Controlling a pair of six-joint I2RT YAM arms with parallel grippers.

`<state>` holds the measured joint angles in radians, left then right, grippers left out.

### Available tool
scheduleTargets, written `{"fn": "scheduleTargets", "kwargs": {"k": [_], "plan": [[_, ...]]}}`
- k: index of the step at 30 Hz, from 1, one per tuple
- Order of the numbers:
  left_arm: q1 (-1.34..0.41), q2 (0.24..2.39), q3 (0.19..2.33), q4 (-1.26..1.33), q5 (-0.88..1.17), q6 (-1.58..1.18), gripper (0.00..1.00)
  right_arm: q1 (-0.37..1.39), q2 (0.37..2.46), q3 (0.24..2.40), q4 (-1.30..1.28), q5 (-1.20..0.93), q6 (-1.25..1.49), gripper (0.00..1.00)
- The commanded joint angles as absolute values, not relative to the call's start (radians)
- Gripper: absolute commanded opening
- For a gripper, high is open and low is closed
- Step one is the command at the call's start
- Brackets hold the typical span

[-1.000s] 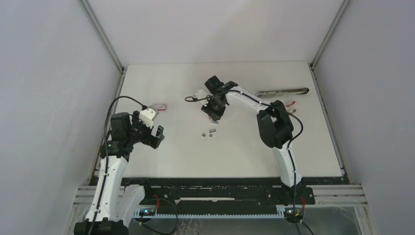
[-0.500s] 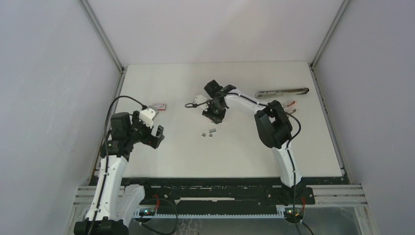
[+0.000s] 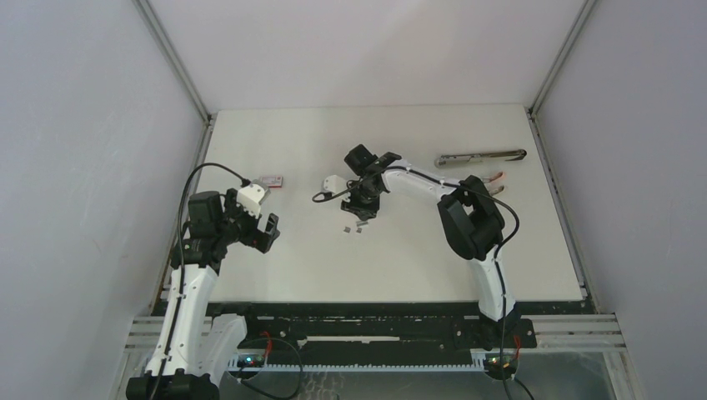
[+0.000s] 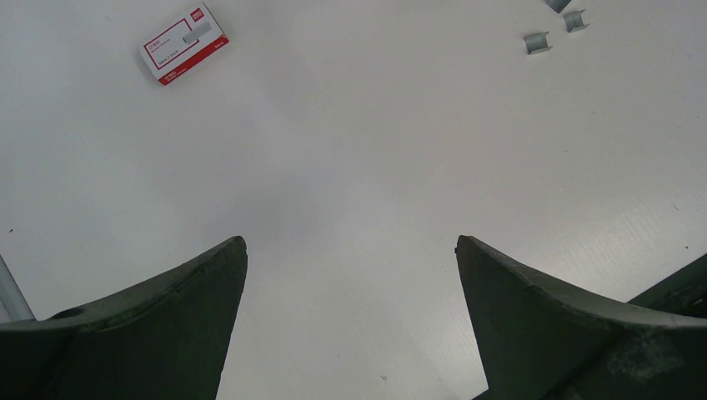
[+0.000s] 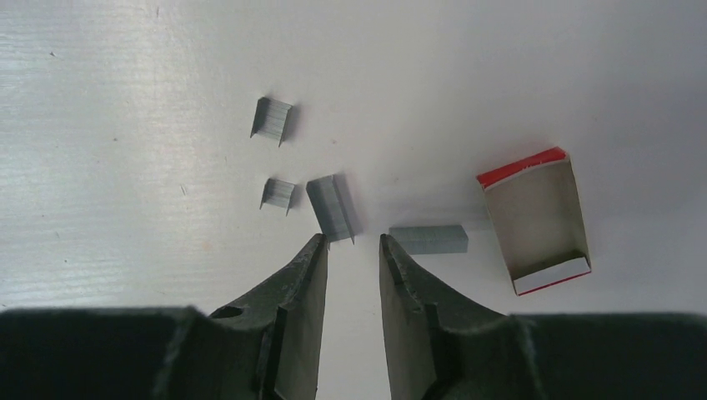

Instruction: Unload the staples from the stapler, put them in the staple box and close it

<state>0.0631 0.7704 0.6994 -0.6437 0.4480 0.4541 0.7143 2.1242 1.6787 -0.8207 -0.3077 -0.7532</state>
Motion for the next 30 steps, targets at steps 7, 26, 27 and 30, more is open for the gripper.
{"fn": "scheduleTargets", "kwargs": {"k": [7,26,27,30], "plan": [[0.076,0.758,0.681,-0.611,0.449,0.445,1.0,0.745,2.065,1.64,-0.743,-0.291,-0.793,0.28],[0.08,0.755,0.681,-0.612,0.455,0.446,1.0,0.75,2.106,1.646,-0.733,-0.261,-0.79,0.23],[0.079,0.755,0.681,-0.612,0.456,0.445,1.0,0.751,2.109,1.647,-0.735,-0.26,-0.791,0.23],[0.081,0.756,0.681,-0.613,0.456,0.447,1.0,0.752,2.113,1.649,-0.738,-0.261,-0.792,0.23]]}}
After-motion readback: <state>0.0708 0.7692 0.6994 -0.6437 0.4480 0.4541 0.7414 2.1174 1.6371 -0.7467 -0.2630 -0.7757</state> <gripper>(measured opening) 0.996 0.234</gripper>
